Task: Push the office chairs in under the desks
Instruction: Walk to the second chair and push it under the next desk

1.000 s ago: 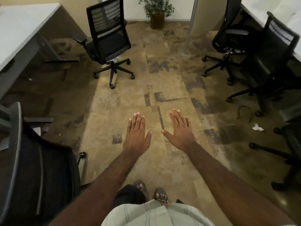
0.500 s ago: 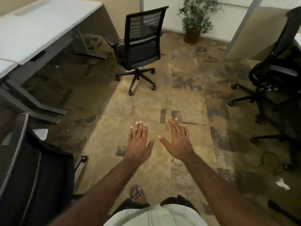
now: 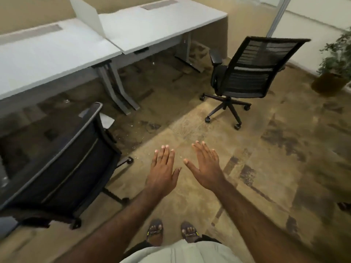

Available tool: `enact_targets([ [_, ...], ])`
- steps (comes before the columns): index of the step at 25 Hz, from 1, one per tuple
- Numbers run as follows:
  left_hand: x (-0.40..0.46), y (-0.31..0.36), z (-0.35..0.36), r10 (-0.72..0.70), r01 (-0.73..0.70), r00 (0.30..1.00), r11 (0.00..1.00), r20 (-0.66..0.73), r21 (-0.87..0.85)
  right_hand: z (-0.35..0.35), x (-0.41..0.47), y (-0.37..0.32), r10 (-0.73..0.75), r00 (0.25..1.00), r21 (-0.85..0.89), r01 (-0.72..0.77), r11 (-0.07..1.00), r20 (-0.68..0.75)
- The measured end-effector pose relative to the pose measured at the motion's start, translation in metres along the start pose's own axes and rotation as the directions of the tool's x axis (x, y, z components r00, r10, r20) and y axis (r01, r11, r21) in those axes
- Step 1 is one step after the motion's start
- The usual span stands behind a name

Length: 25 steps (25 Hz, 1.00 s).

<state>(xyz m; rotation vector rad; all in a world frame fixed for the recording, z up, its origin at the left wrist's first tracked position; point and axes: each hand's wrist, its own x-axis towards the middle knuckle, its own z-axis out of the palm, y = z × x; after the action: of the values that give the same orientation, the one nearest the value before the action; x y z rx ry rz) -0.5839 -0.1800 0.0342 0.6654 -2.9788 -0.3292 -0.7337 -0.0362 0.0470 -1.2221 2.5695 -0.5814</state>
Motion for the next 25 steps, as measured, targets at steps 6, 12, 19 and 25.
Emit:
enact_targets([
  [6, -0.034, 0.000, -0.013, -0.337, 0.338, 0.932, 0.941, -0.131, -0.014, -0.005, 0.052, -0.026, -0.314, 0.942, 0.038, 0.311, 0.950, 0.122],
  [12, -0.104, -0.015, -0.028, -0.588, 0.596, 0.749, 0.799, -0.306, -0.076, 0.017, 0.075, -0.091, -0.579, 0.796, 0.122, 0.566, 0.815, 0.179],
  [19, -0.166, -0.045, -0.069, -0.623, 0.699, 0.513, 0.702, -0.591, -0.133, 0.023, 0.075, -0.181, -0.793, 0.596, 0.124, 0.784, 0.609, 0.125],
  [25, -0.166, -0.115, -0.115, -0.805, 0.885, 0.410, 0.466, -0.428, -0.028, 0.025, 0.115, -0.238, -0.833, 0.545, 0.039, 0.834, 0.550, 0.095],
])
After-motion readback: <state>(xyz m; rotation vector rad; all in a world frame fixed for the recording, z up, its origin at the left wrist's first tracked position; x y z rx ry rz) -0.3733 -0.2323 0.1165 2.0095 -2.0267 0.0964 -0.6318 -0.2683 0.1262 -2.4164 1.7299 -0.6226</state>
